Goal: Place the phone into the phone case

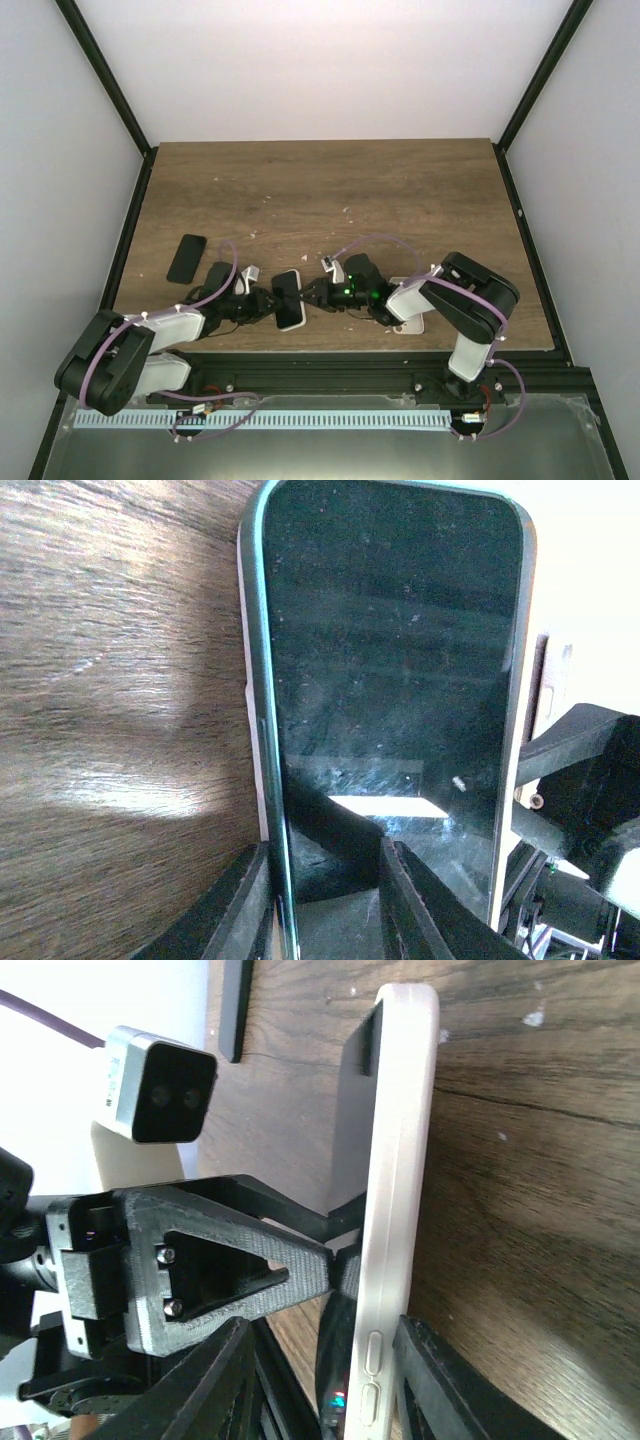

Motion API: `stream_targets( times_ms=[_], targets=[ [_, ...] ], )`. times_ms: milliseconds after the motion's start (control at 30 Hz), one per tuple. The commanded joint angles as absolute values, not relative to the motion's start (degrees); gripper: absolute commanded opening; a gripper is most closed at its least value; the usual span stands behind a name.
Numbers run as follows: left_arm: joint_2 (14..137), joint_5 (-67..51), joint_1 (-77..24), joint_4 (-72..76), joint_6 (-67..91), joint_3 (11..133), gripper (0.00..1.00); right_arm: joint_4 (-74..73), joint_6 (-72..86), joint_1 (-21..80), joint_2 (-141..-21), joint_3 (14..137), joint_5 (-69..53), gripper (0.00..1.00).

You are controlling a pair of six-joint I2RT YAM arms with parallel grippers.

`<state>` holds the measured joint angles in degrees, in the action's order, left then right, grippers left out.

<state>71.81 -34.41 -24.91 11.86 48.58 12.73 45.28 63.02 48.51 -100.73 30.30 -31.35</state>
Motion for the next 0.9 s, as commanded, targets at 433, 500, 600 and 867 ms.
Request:
stream_targets(
  times_ms=[433, 500, 600, 867],
  targets=[
    [72.24, -46.23, -28.81, 13.23, 45.56, 15.43, 0.26, 45.49, 57.22, 50.8, -102.76, 34.9, -40.31, 0.27],
    [71.59, -46.21, -28.83, 12.38, 45.34, 15.58, 0.27, 47.66, 57.17, 50.61, -102.74, 34.24, -41.16, 0.28],
    [70.79, -44.75, -28.91, 9.14, 44.07, 16.37, 0.28, 48.02, 58.09, 50.54, -102.33, 33.61, -40.6, 0.27],
    [70.61, -42.45, -28.9, 6.44, 44.0, 17.06, 0.27, 41.02, 57.75, 49.63, -99.71, 31.91, -34.89, 0.21]
  ],
)
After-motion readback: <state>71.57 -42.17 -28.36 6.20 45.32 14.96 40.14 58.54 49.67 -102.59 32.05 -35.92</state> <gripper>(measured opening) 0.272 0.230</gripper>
